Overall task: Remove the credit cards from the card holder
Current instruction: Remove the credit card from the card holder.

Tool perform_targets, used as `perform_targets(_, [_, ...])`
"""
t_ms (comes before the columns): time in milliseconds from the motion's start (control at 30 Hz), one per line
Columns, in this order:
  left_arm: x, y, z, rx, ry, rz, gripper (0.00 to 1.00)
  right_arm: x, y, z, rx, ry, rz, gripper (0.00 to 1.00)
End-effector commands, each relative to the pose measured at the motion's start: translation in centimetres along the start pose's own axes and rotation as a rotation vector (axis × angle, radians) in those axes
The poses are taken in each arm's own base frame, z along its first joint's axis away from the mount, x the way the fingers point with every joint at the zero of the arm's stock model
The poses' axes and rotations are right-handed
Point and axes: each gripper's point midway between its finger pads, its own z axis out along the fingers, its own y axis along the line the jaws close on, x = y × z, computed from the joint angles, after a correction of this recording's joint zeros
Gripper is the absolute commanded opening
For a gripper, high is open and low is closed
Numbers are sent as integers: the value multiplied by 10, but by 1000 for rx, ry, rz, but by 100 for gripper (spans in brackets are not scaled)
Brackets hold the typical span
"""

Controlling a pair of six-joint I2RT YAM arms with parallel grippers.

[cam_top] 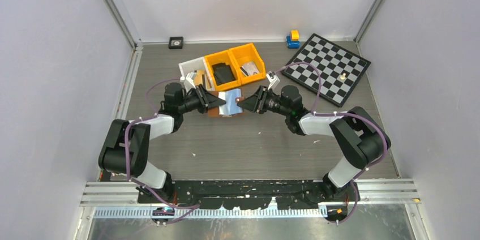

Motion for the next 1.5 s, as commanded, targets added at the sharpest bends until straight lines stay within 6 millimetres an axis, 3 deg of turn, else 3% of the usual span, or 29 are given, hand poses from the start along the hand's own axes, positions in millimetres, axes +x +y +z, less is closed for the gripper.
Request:
perform_targets(0, [-4, -9, 0, 37, -3, 42, 21, -16, 29, -5, -96, -47, -50, 35])
perform_targets(300, [-3, -6, 1, 31, 0, 35, 21, -15, 33, -4, -126, -41, -49, 31])
perform_targets(567, [-1, -7, 3, 52, 12, 20, 21, -15, 30, -2, -112, -38, -41, 10])
perform_targets(733, [0, -12, 2, 84, 12, 30, 26, -16, 23, -3, -63, -42, -47, 2])
perform_targets(1000, [0, -18, -3, 92, -24, 82, 51, -23, 1, -8, 81, -74, -64, 1])
perform_targets(1233, [-11, -23, -30, -48, -162, 236, 72, -28, 0, -15, 111, -99, -79, 1])
perform_targets(1367, [-20, -26, -49, -110, -264, 271, 96, -32, 2, -20, 120, -109, -87, 0])
perform_targets(1467, [-30, -4, -61, -242, -354, 217, 100, -37, 3, -25, 125, -126, -96, 1])
